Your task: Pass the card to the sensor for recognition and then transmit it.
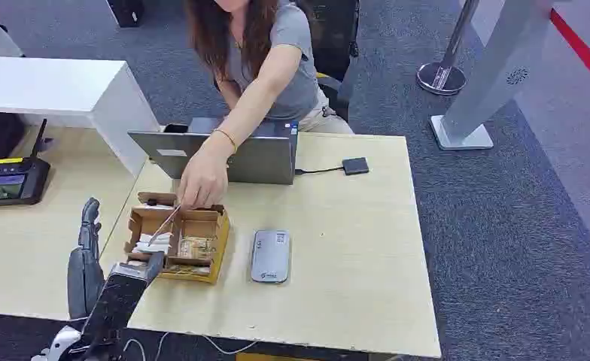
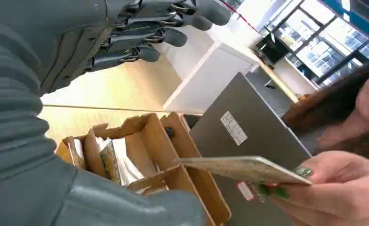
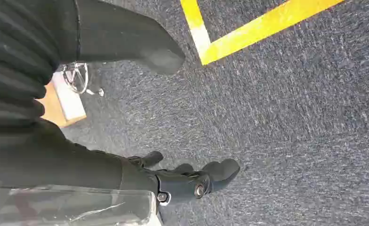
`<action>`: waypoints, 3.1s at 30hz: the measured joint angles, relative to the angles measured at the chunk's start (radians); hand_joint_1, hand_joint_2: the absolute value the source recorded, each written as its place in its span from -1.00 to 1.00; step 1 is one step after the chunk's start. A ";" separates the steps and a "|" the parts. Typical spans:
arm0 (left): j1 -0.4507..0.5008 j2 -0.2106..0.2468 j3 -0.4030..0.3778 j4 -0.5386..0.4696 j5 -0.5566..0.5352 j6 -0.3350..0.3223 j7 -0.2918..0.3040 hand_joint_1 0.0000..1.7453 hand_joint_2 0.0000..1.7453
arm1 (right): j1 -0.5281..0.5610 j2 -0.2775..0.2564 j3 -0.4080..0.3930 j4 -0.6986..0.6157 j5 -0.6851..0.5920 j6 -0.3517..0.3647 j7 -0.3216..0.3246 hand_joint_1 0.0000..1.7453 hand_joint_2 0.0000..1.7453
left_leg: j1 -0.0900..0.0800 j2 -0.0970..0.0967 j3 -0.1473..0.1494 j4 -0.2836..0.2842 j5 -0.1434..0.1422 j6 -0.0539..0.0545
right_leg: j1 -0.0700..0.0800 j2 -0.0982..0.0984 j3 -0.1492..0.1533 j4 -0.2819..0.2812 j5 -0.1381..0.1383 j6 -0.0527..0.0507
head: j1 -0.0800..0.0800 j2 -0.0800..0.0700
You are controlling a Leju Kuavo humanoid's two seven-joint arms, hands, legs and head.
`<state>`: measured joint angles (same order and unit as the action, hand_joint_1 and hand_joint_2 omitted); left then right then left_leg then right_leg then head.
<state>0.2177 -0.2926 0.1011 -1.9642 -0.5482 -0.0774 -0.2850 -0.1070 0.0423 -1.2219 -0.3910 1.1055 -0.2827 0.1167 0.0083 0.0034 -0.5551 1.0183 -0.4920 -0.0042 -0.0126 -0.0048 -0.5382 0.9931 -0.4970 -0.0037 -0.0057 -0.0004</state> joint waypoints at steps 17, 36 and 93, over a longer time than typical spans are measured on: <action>-0.005 0.000 0.001 0.041 -0.053 -0.010 -0.015 -1.00 1.00 | -0.004 0.000 0.000 0.009 0.019 0.010 -0.015 -1.00 1.00 | 0.000 0.000 0.000 0.000 0.000 0.000 | 0.000 0.000 0.000 0.000 0.000 0.000 | 0.000 0.000; -0.018 0.001 0.000 0.053 -0.106 -0.002 -0.015 1.00 1.00 | -0.009 0.000 0.000 0.019 0.053 0.022 -0.030 -1.00 1.00 | 0.000 0.000 0.001 0.000 0.000 0.000 | 0.000 0.001 0.000 0.000 0.000 0.000 | 0.000 0.000; -0.066 0.023 -0.098 0.042 -0.438 0.175 -0.002 1.00 1.00 | -0.010 0.000 -0.001 0.024 0.140 0.041 -0.043 -1.00 1.00 | 0.000 0.000 0.001 0.000 0.000 0.000 | 0.000 0.001 0.000 0.000 0.000 0.000 | 0.000 0.000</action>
<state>0.1520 -0.2701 0.0027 -1.9219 -0.9861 0.0980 -0.2873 -0.1171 0.0423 -1.2230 -0.3670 1.2451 -0.2419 0.0736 0.0083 0.0038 -0.5545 1.0185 -0.4920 -0.0042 -0.0126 -0.0043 -0.5381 0.9931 -0.4969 -0.0037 -0.0057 -0.0004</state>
